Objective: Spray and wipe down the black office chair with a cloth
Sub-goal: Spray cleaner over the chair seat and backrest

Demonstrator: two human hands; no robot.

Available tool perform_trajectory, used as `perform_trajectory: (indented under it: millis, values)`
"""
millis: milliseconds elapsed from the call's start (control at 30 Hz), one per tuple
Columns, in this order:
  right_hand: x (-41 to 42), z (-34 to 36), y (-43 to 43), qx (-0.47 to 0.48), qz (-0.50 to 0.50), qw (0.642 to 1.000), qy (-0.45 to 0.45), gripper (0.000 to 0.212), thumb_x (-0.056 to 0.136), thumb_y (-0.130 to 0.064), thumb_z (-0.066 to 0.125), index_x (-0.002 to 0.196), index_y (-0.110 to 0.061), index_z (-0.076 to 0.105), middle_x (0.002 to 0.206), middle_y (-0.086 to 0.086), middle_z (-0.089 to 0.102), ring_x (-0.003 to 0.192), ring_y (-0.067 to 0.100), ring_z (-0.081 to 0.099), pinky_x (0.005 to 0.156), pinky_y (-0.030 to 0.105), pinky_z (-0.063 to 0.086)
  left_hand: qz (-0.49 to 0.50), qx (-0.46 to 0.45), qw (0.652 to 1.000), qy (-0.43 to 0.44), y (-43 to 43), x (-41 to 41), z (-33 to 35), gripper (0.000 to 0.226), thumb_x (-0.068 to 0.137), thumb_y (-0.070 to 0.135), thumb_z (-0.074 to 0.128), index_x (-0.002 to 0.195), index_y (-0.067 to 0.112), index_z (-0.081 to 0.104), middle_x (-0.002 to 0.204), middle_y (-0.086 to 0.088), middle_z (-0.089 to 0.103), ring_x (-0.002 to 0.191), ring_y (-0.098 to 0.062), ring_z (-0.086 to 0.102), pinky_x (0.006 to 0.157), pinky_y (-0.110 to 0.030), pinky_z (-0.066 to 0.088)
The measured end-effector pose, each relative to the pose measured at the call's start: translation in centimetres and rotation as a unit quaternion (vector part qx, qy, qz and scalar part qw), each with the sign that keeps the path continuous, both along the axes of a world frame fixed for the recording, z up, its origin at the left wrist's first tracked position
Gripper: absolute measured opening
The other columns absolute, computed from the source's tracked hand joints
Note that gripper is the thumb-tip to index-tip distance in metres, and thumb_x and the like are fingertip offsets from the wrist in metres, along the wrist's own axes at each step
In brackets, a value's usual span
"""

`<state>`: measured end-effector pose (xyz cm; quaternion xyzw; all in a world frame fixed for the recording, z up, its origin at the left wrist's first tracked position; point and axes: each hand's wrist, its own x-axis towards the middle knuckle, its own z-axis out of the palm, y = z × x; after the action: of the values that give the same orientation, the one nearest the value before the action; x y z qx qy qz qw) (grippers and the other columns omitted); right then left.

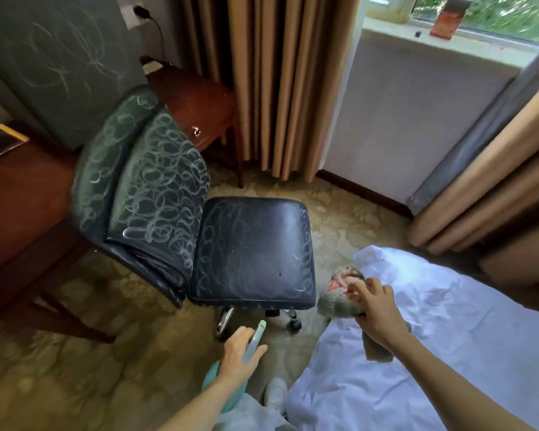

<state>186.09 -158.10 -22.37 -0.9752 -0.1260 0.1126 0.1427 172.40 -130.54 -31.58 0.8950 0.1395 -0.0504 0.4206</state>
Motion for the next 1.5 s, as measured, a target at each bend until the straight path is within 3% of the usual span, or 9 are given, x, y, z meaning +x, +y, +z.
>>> perform_trajectory:
  millis: [200, 567, 700, 867, 1067, 1267, 1333, 1433, 1500]
  values:
    - [1.6, 0.7, -2.5, -0.001, -0.012, 1.0, -0.015, 0.064, 0.072, -0.006, 0.067, 0.129, -0.028, 0.05, 0.117, 0.008, 0.045, 0.095, 0.029, 0.037, 0.069, 0.038, 0.046, 0.009, -0.09, 0.994, -0.058, -2.5, 1.7, 2.1, 0.019, 0.083, 0.023, 0.072, 0.093, 0.011, 0.059, 0.085, 0.001, 0.056, 0.081, -0.012, 0.057, 0.07, -0.011, 0.042]
    - [4.4, 0.6, 3.1, 0.024, 0.017, 0.999, -0.023, 0.065, 0.07, -0.007, 0.063, 0.128, -0.032, 0.047, 0.118, 0.005, 0.041, 0.097, 0.027, 0.036, 0.076, 0.04, 0.046, 0.074, -0.072, 0.983, -0.153, 0.0, 4.4, 3.9, 0.015, 0.084, 0.03, 0.067, 0.091, 0.022, 0.057, 0.078, 0.009, 0.053, 0.065, -0.01, 0.054, 0.061, -0.023, 0.048]
    - [6.2, 0.8, 6.5, 0.03, 0.051, 0.998, -0.037, 0.063, 0.071, -0.009, 0.064, 0.128, -0.032, 0.047, 0.118, 0.004, 0.041, 0.1, 0.029, 0.037, 0.077, 0.036, 0.044, 0.134, -0.072, 0.975, -0.163, 2.5, 5.1, 4.9, 0.015, 0.084, 0.025, 0.071, 0.089, 0.021, 0.058, 0.081, 0.007, 0.056, 0.07, -0.013, 0.059, 0.063, -0.03, 0.053]
    - [8.4, 1.4, 11.7, 0.043, 0.121, 0.99, -0.055, 0.068, 0.068, -0.008, 0.065, 0.124, -0.036, 0.04, 0.116, 0.005, 0.043, 0.094, 0.028, 0.036, 0.074, 0.039, 0.046, 0.191, -0.062, 0.96, -0.193, 5.0, 5.6, 6.2, 0.021, 0.084, 0.035, 0.067, 0.096, 0.019, 0.06, 0.091, 0.008, 0.059, 0.084, -0.011, 0.063, 0.072, -0.03, 0.056]
    - [11.7, 1.6, 15.5, 0.04, 0.214, 0.974, -0.068, 0.064, 0.069, -0.012, 0.067, 0.125, -0.033, 0.044, 0.118, 0.005, 0.041, 0.094, 0.03, 0.037, 0.079, 0.043, 0.046, 0.304, -0.053, 0.933, -0.183, 6.0, 6.1, 7.4, 0.017, 0.083, 0.022, 0.073, 0.094, 0.015, 0.061, 0.089, 0.003, 0.061, 0.082, -0.015, 0.063, 0.075, -0.033, 0.055]
    - [16.4, 2.0, 14.9, 0.024, 0.288, 0.955, -0.064, 0.061, 0.076, -0.01, 0.063, 0.132, -0.028, 0.047, 0.128, 0.007, 0.039, 0.102, 0.029, 0.035, 0.087, 0.041, 0.042, 0.438, -0.054, 0.873, -0.206, 3.3, 5.8, 9.7, 0.017, 0.085, 0.01, 0.069, 0.076, 0.013, 0.055, 0.075, -0.001, 0.054, 0.07, -0.017, 0.055, 0.064, -0.013, 0.043]
    - [18.0, 2.0, 14.2, 0.024, 0.315, 0.947, -0.064, 0.06, 0.074, -0.009, 0.064, 0.13, -0.028, 0.05, 0.127, 0.007, 0.04, 0.099, 0.027, 0.035, 0.086, 0.039, 0.041, 0.463, -0.062, 0.86, -0.203, 2.1, 5.4, 9.8, 0.02, 0.086, 0.011, 0.069, 0.073, 0.013, 0.053, 0.071, -0.003, 0.053, 0.068, -0.018, 0.054, 0.064, -0.016, 0.044]
    - [20.4, 2.1, 13.3, 0.017, 0.347, 0.936, -0.064, 0.061, 0.072, -0.011, 0.067, 0.128, -0.028, 0.051, 0.126, 0.006, 0.041, 0.098, 0.026, 0.035, 0.083, 0.039, 0.042, 0.47, -0.054, 0.86, -0.192, 0.3, 4.1, 8.8, 0.016, 0.084, 0.016, 0.07, 0.08, 0.011, 0.056, 0.078, -0.005, 0.055, 0.075, -0.02, 0.057, 0.07, -0.029, 0.047]
    - [21.4, 2.3, 12.8, 0.015, 0.362, 0.929, -0.07, 0.061, 0.072, -0.011, 0.067, 0.128, -0.028, 0.051, 0.126, 0.005, 0.042, 0.098, 0.025, 0.035, 0.083, 0.039, 0.042, 0.453, -0.044, 0.87, -0.19, -1.1, 3.1, 8.4, 0.014, 0.083, 0.017, 0.072, 0.087, 0.013, 0.059, 0.083, 0.001, 0.057, 0.08, -0.017, 0.059, 0.073, -0.023, 0.047]
